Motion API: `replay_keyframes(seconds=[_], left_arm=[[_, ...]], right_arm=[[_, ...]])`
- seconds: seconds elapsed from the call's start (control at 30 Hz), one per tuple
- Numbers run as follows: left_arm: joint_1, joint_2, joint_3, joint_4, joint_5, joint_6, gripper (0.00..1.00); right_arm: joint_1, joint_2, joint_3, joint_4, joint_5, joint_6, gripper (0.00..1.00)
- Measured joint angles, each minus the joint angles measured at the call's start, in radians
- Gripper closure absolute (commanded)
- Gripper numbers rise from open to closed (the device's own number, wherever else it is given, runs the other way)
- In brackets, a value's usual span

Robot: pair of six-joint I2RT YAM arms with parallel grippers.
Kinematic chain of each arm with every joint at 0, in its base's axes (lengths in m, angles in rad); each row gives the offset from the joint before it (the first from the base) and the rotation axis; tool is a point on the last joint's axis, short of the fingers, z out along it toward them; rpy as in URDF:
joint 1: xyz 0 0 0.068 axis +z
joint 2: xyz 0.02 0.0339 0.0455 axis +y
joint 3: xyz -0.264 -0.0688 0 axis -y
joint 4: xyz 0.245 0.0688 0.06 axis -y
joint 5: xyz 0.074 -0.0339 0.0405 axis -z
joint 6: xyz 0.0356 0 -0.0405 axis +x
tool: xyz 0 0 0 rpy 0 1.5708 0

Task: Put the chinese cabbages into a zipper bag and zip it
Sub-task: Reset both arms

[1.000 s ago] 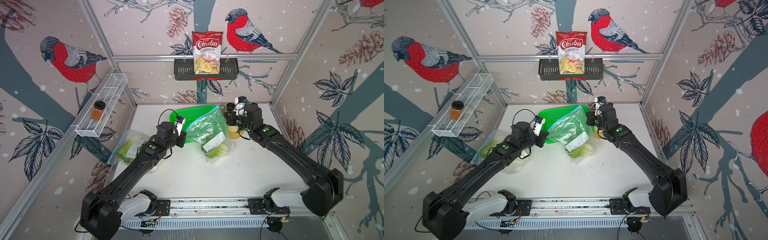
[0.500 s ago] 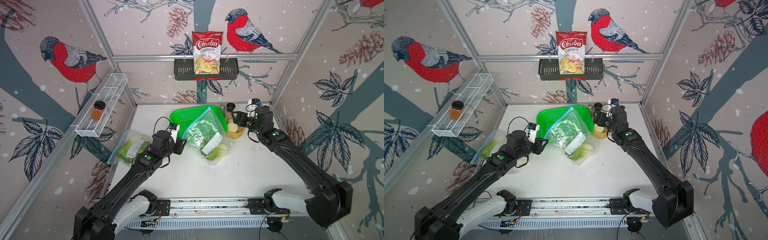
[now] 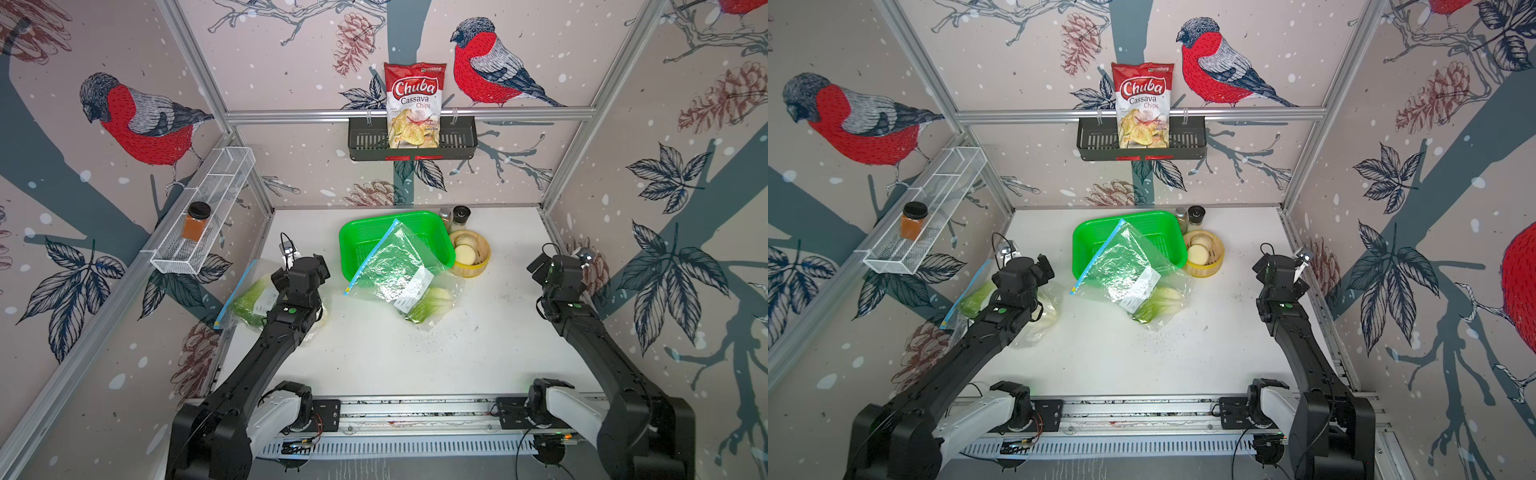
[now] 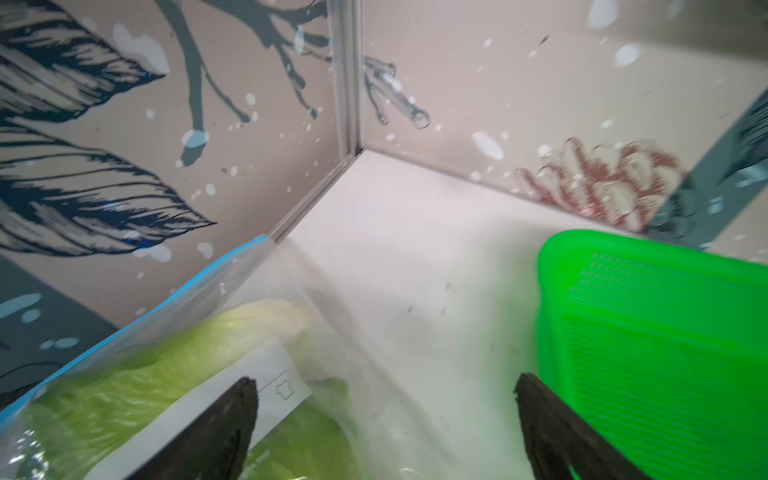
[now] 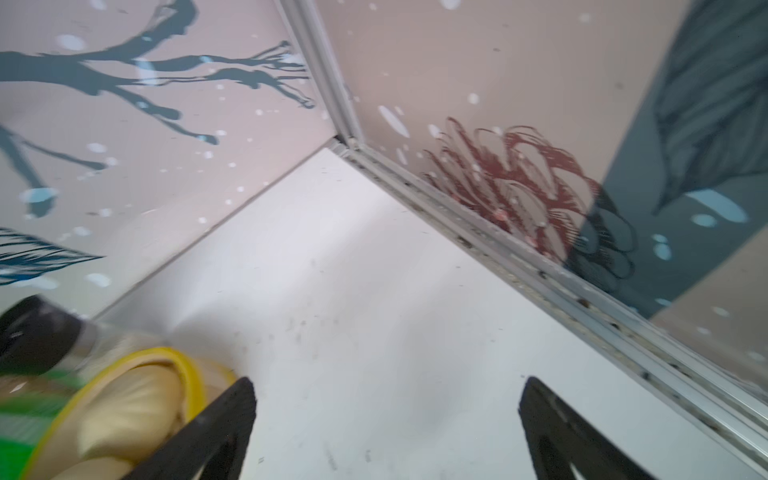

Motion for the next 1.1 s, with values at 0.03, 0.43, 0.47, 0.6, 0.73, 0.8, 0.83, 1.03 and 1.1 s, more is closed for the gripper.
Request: replay_keyframes(seconds=[0.03,0.43,0.47,0.6,0.73,0.8,0.83,1.03,1.1], left_arm=[[0.018,0.016,-0.033,0.040,-0.007,0.011,0.04],[0.061,0.295,-0.344,0.804,0.032,0.198,0.03],[0.062,0.317,-0.349,0.857,0.046,0.213,0.03],[0.081,0.446,-0.388,1.106,0.122,0.248,0.01],[0.084,0.484,-0.377,1.183,0.163,0.279,0.02],[0.099,0.490,-0.344,1.205,0.193,0.269,0.01],[0.103,0.497,-0.349,1.226,0.196,0.268,0.01],[0.109,0.502,-0.357,1.219,0.220,0.266,0.02],[0.109,0.502,-0.359,1.220,0.231,0.267,0.02]], right_arm=[[-0.009,0.009,-0.031,0.038,0.018,-0.002,0.00],[0.040,0.404,-0.092,0.485,-0.047,-0.146,0.00],[0.053,0.418,-0.095,0.520,-0.054,-0.170,0.00],[0.071,0.415,-0.203,0.745,-0.098,-0.268,0.00],[0.108,0.453,-0.328,0.972,-0.153,-0.343,0.00],[0.106,0.472,-0.345,1.043,-0.139,-0.351,0.00],[0.104,0.471,-0.344,1.063,-0.134,-0.360,0.00],[0.108,0.473,-0.353,1.168,-0.134,-0.365,0.00],[0.108,0.473,-0.353,1.184,-0.131,-0.367,0.00]])
